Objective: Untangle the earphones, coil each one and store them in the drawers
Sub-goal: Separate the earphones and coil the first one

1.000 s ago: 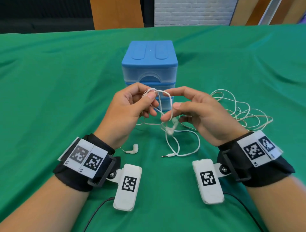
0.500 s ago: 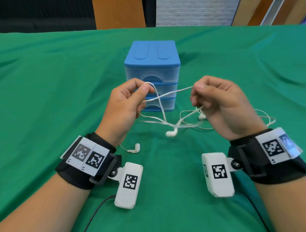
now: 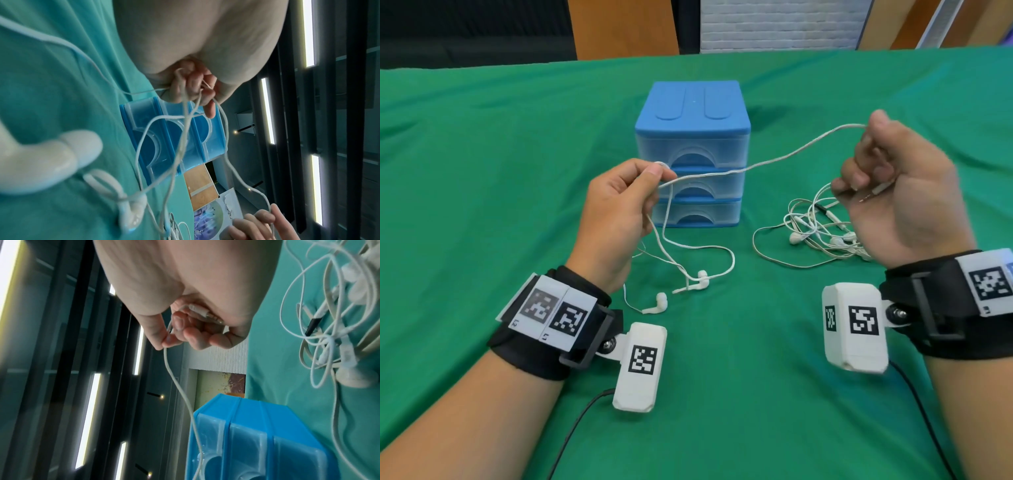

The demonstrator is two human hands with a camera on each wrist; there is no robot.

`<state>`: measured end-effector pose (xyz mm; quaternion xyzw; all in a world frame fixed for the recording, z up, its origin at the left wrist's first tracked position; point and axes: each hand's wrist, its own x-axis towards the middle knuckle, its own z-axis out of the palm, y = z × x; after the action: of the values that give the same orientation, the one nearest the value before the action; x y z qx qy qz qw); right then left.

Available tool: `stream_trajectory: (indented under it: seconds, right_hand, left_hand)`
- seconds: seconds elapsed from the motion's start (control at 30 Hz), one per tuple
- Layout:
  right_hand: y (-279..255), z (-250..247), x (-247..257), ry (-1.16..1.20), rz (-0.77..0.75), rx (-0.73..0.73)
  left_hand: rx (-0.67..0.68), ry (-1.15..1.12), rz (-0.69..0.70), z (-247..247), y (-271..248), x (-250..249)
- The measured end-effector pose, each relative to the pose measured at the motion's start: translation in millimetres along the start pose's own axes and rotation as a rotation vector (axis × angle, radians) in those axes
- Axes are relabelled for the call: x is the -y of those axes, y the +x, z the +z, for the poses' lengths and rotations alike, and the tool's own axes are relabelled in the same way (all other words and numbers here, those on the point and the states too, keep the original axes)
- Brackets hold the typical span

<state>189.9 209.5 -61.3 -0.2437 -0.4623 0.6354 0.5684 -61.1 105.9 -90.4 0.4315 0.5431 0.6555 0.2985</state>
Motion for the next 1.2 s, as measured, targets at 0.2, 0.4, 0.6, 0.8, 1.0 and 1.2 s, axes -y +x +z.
stream_trajectory:
  seconds: [0.2,0.4,0.6,0.8,1.0,1.2]
  right_hand:
    - [-5.0,5.1,-10.1,-0.208,-0.011,-0.051]
    - [-3.3,-0.1,-12.5,-0.605,-0.157,-0.140]
    - [1.3,-2.4,-12.2,-0.716,-0.373,-0.156]
    - [-16.9,34.6,-11.5,-0.869,-0.320,0.258]
    - [-32.4,59.6,-20.5,-0.675,-0.241,0.502]
    - [-37.2,40.6,10.8,-0.568,-0.190,0.292]
  left_hand:
    - [0.065,0.006,0.018,0.0,-1.8,-3.5]
    - [0.056,-0.030,0.024,-2.4,-3.5,-6.4]
    - [0.301,-0.020,0.064,4.0,-9.4,-11.6]
    - [0.442,0.029,0.093,8.8,-8.9,-18.1]
    - [0.483,-0.008,0.128,18.4,-15.2,-26.7]
    - [0.402,0.022,0.145,14.5,-23.5,-36.0]
